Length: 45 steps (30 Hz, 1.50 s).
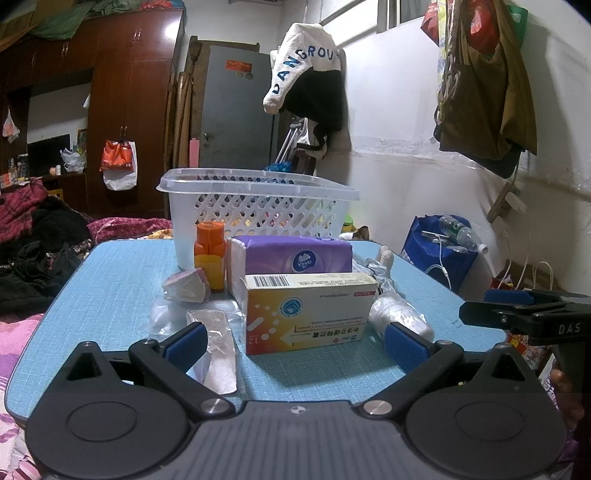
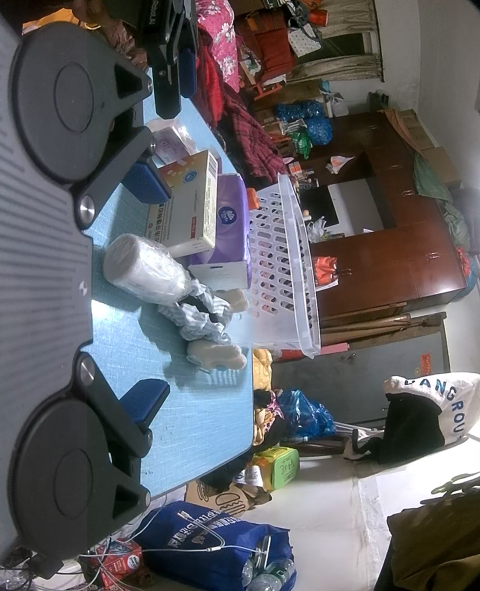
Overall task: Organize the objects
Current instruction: 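Grasp the wrapped white bottle with the right gripper while the left gripper grasps the clear packet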
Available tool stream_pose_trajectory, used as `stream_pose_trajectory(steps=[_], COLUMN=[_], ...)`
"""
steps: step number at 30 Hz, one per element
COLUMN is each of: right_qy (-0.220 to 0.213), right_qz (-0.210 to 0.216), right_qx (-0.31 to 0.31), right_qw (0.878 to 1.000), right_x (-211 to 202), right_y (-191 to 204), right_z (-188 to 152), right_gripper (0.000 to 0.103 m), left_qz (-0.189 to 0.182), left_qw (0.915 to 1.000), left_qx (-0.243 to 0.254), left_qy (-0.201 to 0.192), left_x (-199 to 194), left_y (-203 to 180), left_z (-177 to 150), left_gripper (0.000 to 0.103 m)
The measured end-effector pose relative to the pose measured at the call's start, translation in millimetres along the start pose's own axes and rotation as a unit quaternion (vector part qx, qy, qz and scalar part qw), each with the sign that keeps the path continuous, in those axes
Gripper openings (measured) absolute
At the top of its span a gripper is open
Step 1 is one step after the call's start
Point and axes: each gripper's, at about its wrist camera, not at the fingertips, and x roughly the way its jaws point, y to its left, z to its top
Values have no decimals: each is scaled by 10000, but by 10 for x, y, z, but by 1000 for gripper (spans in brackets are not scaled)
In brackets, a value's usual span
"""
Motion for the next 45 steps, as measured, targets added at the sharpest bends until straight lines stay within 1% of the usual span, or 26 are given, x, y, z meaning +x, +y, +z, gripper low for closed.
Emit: stream_pose_trajectory(steps=[2, 4, 6, 7, 8, 10, 12, 14, 16, 19, 20, 21, 23, 25, 27, 28, 30, 31, 32, 33, 34, 35, 36, 40, 45], right_qy=[-146, -460, -711, -758, -756, -770, -791, -645, -585, -450, -362, -271, -105, -59, -79, -69, -53, -65, -77, -75, -63, -50, -20, -95, -304], right_qz=[37, 151, 117, 8, -92, -210, -160, -32, 56, 5, 9, 49, 150, 81, -2, -27, -1, -4, -18, -45, -46, -14, 49, 52, 141], right_qx=[2, -36, -150, -294, -399, -497, -482, -473, -518, -560, -548, -515, -455, -517, -613, -633, -643, -654, -675, -710, -724, -707, -681, -694, -590], right_qw=[9999, 9988, 9973, 9967, 9963, 9956, 9956, 9968, 9969, 9974, 9978, 9983, 9988, 9986, 9981, 9980, 9979, 9978, 9977, 9974, 9973, 9975, 9977, 9975, 9977], right_x=[-19, -51, -56, -32, -6, 38, 64, 129, 199, 305, 344, 380, 442, 460, 462, 463, 450, 440, 439, 440, 438, 442, 445, 390, 221], right_y=[-1, 12, 41, 63, 82, 102, 103, 115, 139, 155, 155, 149, 148, 169, 160, 152, 151, 157, 150, 157, 158, 155, 143, 100, -8], right_z=[-25, -73, -102, -115, -126, -166, -196, -204, -243, -297, -309, -324, -344, -380, -404, -400, -388, -376, -369, -366, -364, -357, -352, -361, -290], right_gripper=[103, 103, 103, 103, 103, 103, 103, 103, 103, 101, 97, 93, 93, 92, 89, 88, 78, 77, 71, 67, 65, 58, 53, 52, 51], left_qz=[19, 83, 349, 455, 498, 431, 455, 502, 408, 265, 286, 315, 308, 291, 327, 346, 404, 437, 457, 463, 446, 437, 471, 556, 585], left_qw=[9999, 9995, 9981, 9973, 9970, 9976, 9981, 9980, 9988, 9995, 9994, 9994, 9994, 9995, 9994, 9993, 9991, 9989, 9988, 9988, 9989, 9989, 9986, 9974, 9946], left_qx=[63, 112, 231, 267, 299, 289, 290, 274, 168, -113, -110, -92, -29, 0, 12, 30, 96, 109, 104, 83, 53, 25, 19, 17, 48], left_qy=[-148, -282, -461, -506, -518, -465, -302, -266, -227, -151, -135, -134, -128, -159, -152, -130, -95, -111, -121, -136, -160, -190, -236, -448, -853], left_x=[-25, -47, -55, -48, -36, -3, 37, 66, 97, 169, 196, 221, 264, 286, 321, 339, 362, 365, 364, 361, 353, 344, 334, 296, 127], left_y=[1, 25, 53, 78, 107, 182, 231, 275, 338, 440, 448, 443, 413, 387, 374, 369, 362, 363, 367, 382, 398, 413, 423, 438, 448], left_z=[-8, -24, -53, -60, -65, -70, -103, -149, -194, -273, -290, -305, -337, -348, -360, -369, -397, -410, -415, -419, -426, -434, -444, -459, -421], left_gripper=[103, 103, 103, 103, 103, 103, 103, 103, 101, 92, 87, 85, 85, 82, 70, 67, 54, 52, 48, 42, 42, 42, 41, 41, 40])
